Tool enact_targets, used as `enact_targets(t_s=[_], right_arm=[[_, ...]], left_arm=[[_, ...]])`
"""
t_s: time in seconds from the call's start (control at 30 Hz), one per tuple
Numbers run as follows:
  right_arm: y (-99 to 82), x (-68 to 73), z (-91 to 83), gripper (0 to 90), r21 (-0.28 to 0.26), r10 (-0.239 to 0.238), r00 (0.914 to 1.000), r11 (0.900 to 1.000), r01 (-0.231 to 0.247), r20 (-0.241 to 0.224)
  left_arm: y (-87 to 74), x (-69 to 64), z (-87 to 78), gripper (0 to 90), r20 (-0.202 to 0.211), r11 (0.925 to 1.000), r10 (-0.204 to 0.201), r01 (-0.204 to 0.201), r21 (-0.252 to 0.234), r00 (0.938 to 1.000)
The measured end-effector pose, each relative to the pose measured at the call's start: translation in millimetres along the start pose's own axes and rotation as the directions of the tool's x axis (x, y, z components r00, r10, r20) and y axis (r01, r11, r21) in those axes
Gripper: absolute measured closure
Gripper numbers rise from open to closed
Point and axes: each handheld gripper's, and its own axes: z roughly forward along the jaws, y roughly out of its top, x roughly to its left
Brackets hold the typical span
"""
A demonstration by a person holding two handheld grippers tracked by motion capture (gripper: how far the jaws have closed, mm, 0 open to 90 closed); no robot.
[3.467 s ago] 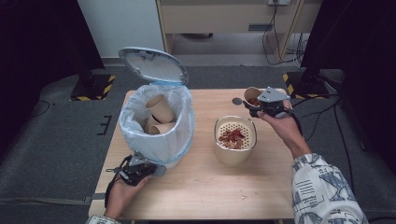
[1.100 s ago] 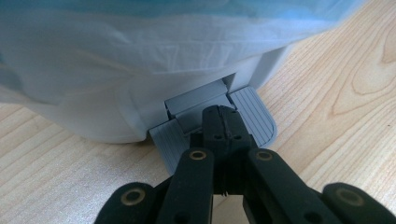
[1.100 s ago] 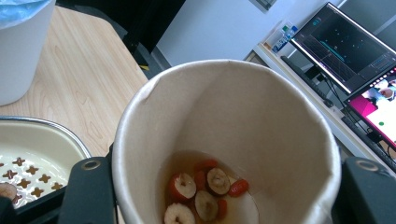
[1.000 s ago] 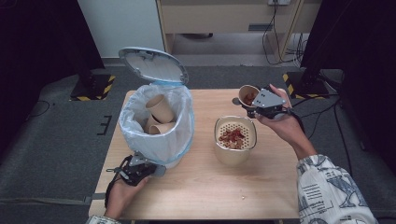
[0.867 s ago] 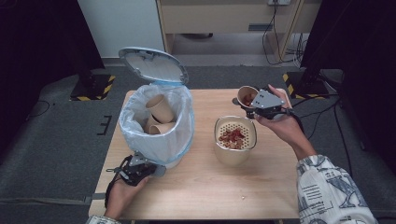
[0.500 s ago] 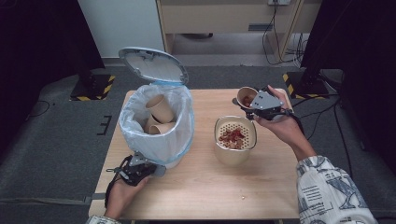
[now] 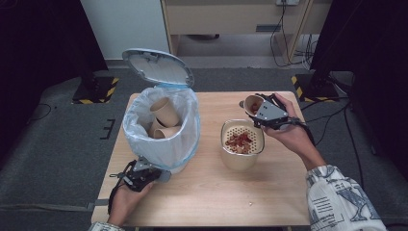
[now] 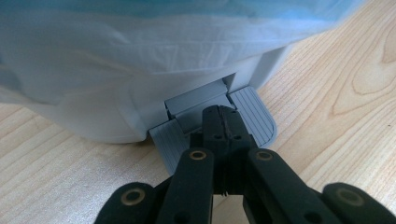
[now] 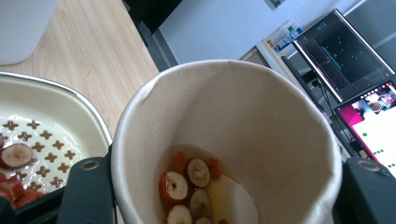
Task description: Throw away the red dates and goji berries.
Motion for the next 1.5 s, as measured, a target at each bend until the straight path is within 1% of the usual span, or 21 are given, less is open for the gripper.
enact_targets(t_s=[0.1,0.2,0.5,0.67,0.77,0.8,1.07,1.3,1.5], right_arm=[[0.0,1.3,-0.1,33.4,0.005,-0.014,0.9999,0.9999,0.014,-0.001],[0.1,3.0,-0.4,33.4,0.003,-0.015,0.9999,0.9999,0.015,-0.002],[-1.5,8.1,-0.6,33.4,0.014,-0.042,0.9991,0.999,0.042,0.0],[-1.3,9.2,-0.8,33.4,0.023,-0.071,0.9975,0.9972,0.071,0.005],[-0.5,9.7,-1.2,33.3,0.029,-0.095,0.9954,0.9951,0.095,0.009],[0.0,10.3,-1.6,33.3,0.033,-0.11,0.9939,0.9935,0.109,0.012],[0.1,11.2,-2.4,33.3,0.039,-0.139,0.9901,0.9896,0.139,0.016],[1.9,14.1,-3.3,33.3,0.056,-0.198,0.98,0.9789,0.196,0.021],[2.7,14.3,-4.3,33.3,0.063,-0.22,0.9752,0.974,0.218,0.028]], left_arm=[[0.0,0.0,0.0,90.0,0.0,1.0,0.0,0.0,0.0,1.0],[0.0,0.0,0.0,90.0,0.0,1.0,0.0,0.0,0.0,1.0],[0.0,0.0,0.0,90.0,0.0,1.0,0.0,0.0,0.0,1.0],[0.0,0.0,0.0,90.0,0.0,1.0,0.0,0.0,0.0,1.0],[0.0,0.0,0.0,90.0,0.0,1.0,0.0,0.0,0.0,1.0],[0.0,0.0,0.0,90.0,0.0,1.0,0.0,0.0,0.0,1.0],[0.0,0.0,0.1,90.0,0.0,1.0,0.0,0.0,0.0,1.0],[0.0,-0.1,0.1,90.0,0.0,1.0,-0.001,0.001,0.0,1.0],[0.0,-0.1,0.1,90.0,-0.001,1.0,-0.001,0.001,0.0,1.0]])
